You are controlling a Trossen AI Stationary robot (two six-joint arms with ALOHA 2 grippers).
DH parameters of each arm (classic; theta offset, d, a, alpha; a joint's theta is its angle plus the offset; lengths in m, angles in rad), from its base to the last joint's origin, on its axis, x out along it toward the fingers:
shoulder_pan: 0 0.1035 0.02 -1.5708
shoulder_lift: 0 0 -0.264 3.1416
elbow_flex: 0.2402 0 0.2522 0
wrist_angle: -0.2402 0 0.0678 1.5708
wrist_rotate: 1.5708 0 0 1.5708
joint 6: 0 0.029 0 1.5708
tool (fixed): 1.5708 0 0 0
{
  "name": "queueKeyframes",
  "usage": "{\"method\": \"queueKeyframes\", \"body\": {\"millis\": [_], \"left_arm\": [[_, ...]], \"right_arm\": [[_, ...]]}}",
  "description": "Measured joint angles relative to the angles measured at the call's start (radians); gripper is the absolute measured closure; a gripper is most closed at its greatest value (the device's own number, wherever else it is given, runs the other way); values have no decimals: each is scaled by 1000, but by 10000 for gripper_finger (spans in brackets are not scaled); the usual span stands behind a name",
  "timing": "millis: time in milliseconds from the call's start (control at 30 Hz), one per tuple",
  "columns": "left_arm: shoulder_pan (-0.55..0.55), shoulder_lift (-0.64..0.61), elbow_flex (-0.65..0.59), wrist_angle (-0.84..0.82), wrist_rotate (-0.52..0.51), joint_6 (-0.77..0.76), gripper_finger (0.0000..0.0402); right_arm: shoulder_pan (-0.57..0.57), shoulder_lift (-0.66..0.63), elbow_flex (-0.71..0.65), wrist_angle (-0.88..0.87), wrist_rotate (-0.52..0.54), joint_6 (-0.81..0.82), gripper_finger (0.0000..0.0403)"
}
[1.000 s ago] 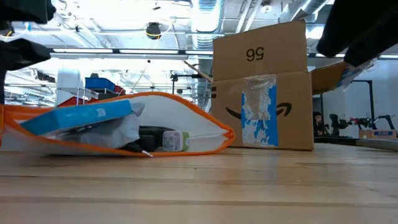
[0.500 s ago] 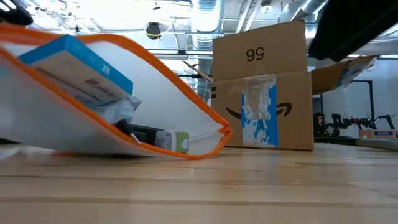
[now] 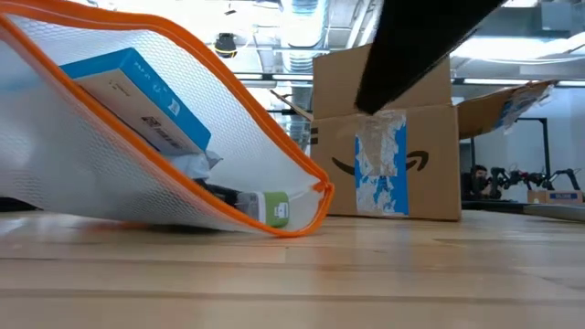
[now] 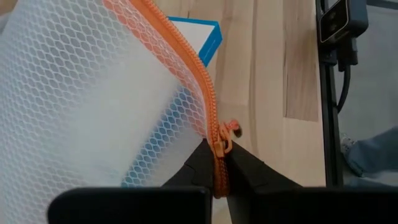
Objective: Unpack boxes
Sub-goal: Close the white zip bag
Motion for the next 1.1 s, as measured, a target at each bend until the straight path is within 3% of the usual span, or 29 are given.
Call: {"method": "queueKeyframes", "body": {"millis": [133, 300, 700, 1100], "left_arm": [[-9, 0, 0, 3, 0, 0, 401], [-24, 0, 0, 31, 0, 8, 401], [-35, 0, 0, 24, 1, 11, 402], [-35, 0, 0, 29, 1, 5, 402]], "right_arm": [[-53, 0, -39, 47, -11, -132, 102], [-96, -1, -137, 338, -171, -354, 102], [-123, -1, -181, 534, -182, -630, 102], [-174, -1, -309, 735, -251, -667, 102]]}}
